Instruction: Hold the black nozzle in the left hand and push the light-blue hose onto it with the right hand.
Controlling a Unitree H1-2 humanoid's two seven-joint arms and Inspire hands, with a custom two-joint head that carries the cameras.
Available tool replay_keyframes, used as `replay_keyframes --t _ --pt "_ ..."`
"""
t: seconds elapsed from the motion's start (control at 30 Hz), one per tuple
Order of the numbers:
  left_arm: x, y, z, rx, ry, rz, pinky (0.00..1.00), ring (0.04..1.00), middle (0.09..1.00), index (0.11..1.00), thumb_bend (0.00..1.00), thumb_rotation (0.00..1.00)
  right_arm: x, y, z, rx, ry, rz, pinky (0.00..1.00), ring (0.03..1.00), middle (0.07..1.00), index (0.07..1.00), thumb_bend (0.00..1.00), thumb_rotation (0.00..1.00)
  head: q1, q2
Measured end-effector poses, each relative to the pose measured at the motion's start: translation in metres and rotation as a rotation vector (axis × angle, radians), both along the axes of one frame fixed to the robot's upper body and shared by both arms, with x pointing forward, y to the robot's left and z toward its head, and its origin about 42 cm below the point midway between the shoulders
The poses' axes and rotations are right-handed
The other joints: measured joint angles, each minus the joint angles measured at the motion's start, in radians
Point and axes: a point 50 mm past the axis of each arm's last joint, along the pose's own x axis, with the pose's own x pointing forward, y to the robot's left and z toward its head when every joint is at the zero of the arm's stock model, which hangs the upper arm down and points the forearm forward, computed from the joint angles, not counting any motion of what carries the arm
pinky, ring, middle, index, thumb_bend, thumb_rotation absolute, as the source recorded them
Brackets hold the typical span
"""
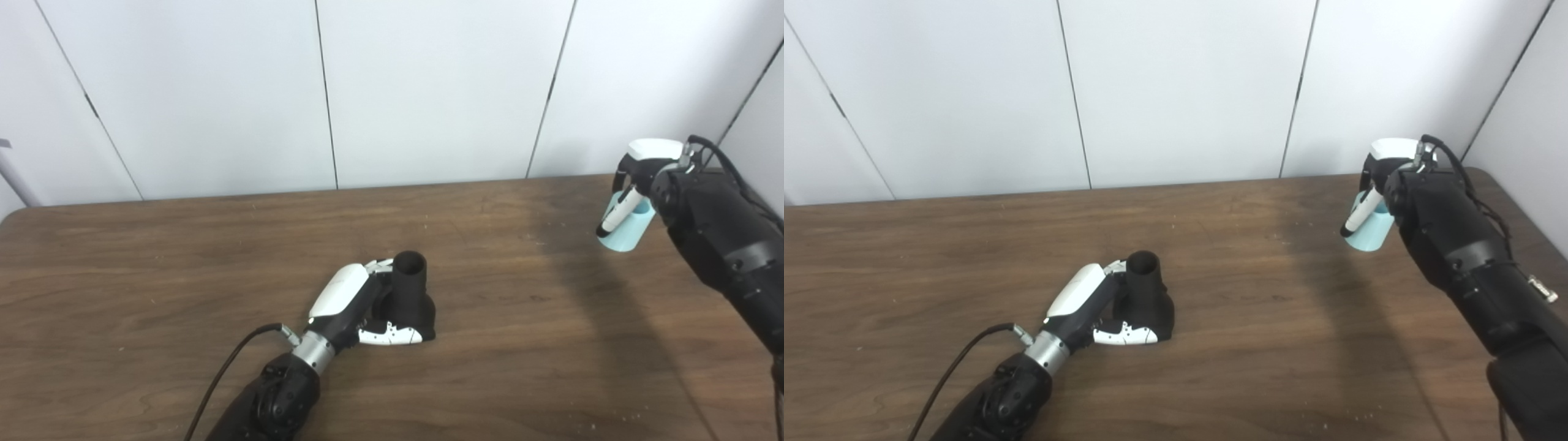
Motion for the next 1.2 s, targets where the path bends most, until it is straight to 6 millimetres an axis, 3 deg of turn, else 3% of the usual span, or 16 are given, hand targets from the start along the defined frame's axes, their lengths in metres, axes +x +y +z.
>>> replay_keyframes --t 0.07,0.17,0.8,1.0,1.1,1.2 --pt "0.0 0.0 0.0 0.0 0.0 0.001 0.93 0.897 0.734 0.472 0.48 0.45 -0.003 0.0 0.001 0.015 0.002 0.011 0.15 0.248 0.471 0.527 0.55 0.01 0.003 0.003" --pt "-0.001 0.001 0.0 0.0 0.0 0.002 0.93 0.899 0.737 0.475 0.48 0.45 -0.005 -0.001 0.0 0.038 0.005 0.021 0.13 0.229 0.471 0.492 0.53 0.0 0.003 0.005" --pt "-0.002 0.002 0.0 0.001 0.0 0.003 0.94 0.901 0.741 0.486 0.48 0.45 -0.016 -0.003 -0.003 0.13 -0.034 0.056 0.13 0.218 0.471 0.487 0.53 0.0 -0.002 0.012" --pt "-0.003 0.003 0.0 0.001 0.001 0.004 0.94 0.899 0.742 0.492 0.48 0.45 -0.017 -0.002 -0.003 0.124 -0.056 0.08 0.16 0.261 0.474 0.486 0.53 0.0 0.002 0.015" --pt "-0.003 0.003 0.0 0.0 0.0 0.004 0.94 0.899 0.742 0.496 0.48 0.45 -0.02 0.006 0.002 0.121 -0.076 0.119 0.2 0.296 0.42 0.512 0.52 0.0 0.002 0.015" --pt "-0.003 0.002 0.0 0.0 0.0 0.003 0.94 0.899 0.741 0.502 0.48 0.45 -0.027 0.024 0.015 0.11 -0.121 0.233 0.29 0.374 0.476 0.51 0.52 0.0 0.003 0.017"
